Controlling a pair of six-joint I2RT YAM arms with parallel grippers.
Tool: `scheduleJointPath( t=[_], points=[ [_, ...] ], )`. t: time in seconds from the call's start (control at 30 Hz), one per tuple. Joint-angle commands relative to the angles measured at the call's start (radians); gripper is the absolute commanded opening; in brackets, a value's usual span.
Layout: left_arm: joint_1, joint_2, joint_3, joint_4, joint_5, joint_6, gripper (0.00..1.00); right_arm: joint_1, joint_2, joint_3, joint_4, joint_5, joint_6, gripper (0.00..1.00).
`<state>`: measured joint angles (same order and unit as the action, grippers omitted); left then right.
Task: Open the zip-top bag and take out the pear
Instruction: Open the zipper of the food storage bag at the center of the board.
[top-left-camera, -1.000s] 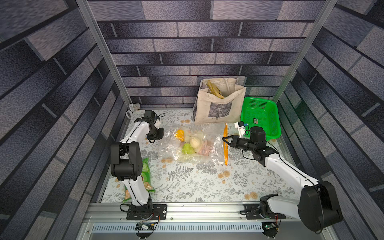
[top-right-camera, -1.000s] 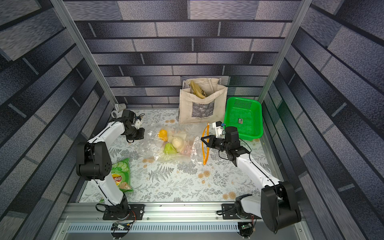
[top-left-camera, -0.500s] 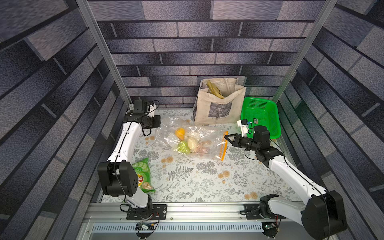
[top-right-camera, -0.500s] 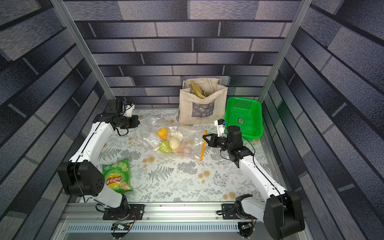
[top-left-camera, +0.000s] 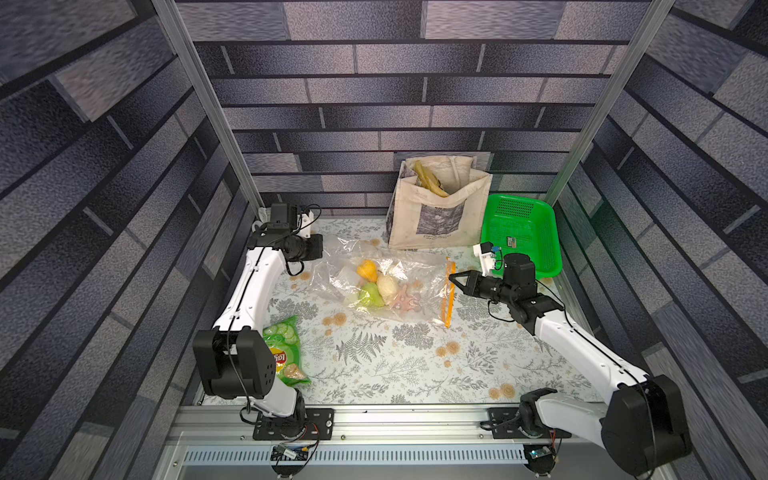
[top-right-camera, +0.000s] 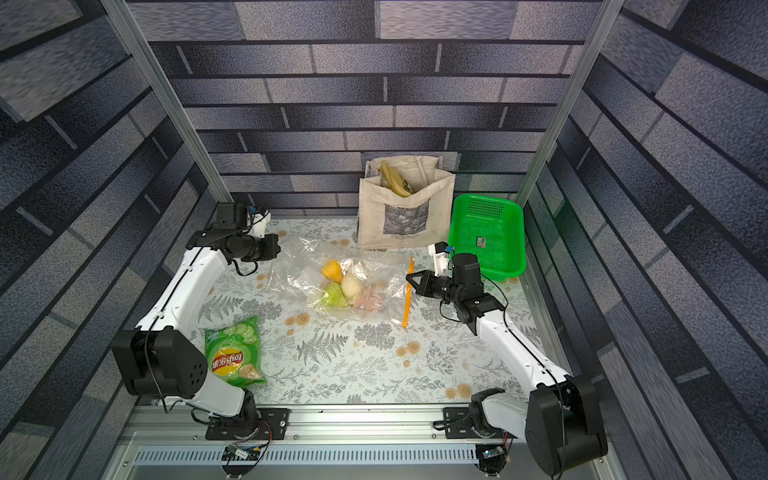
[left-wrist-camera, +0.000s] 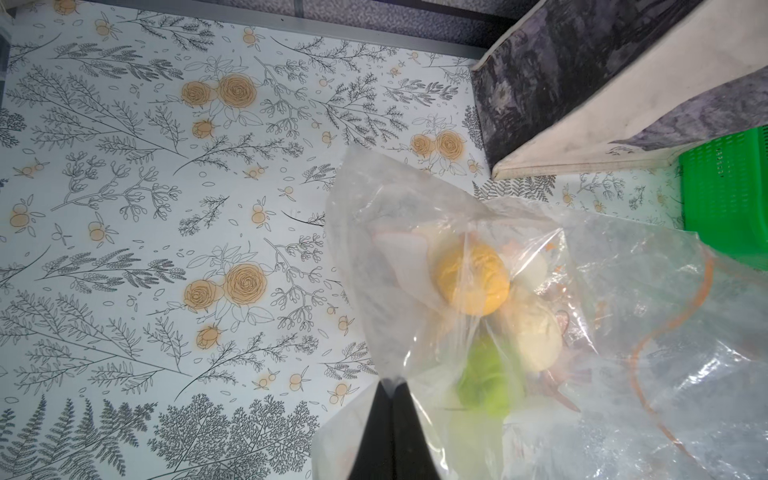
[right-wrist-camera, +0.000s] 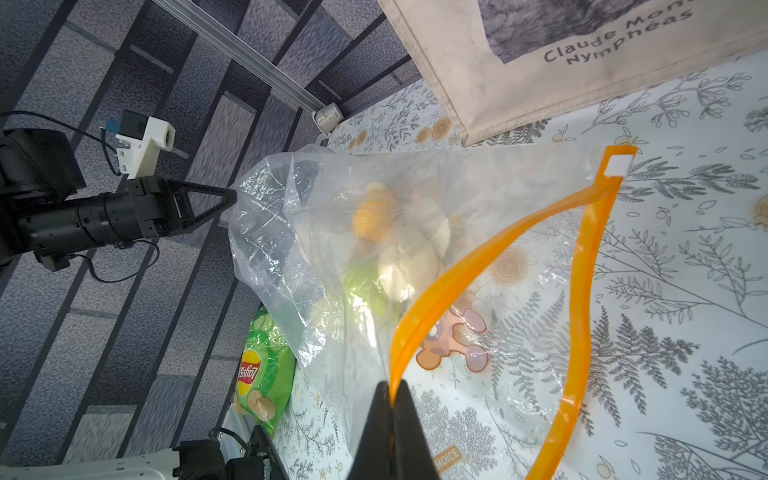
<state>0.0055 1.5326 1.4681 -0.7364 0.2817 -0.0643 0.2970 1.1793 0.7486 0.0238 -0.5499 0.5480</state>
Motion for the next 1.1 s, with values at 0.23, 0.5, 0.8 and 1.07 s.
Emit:
scheduleJointPath(
  t=[0.23, 0.5, 0.8, 1.07],
  points=[
    [-0.031, -0.082, 0.016, 0.096, 0.163, -0.079, 0.00, 0.005, -0.006, -0.006, -0.017, 0.039, 0.006, 0.00],
    [-0.044, -0.106, 0.093, 0.077, 0.185, -0.092, 0.00, 0.005, -0.003, -0.008, -0.031, 0.044, 0.010, 0.00],
    [-0.030, -0.092, 0.000, 0.037, 0.091, -0.062, 0.00, 0.005, 0.006, -0.002, -0.031, 0.039, 0.010, 0.00],
    [0.001, 0.003, -0.079, 0.005, -0.009, -0.038, 0.00, 0.005, 0.014, -0.003, -0.020, 0.022, 0.022, 0.00]
  ],
)
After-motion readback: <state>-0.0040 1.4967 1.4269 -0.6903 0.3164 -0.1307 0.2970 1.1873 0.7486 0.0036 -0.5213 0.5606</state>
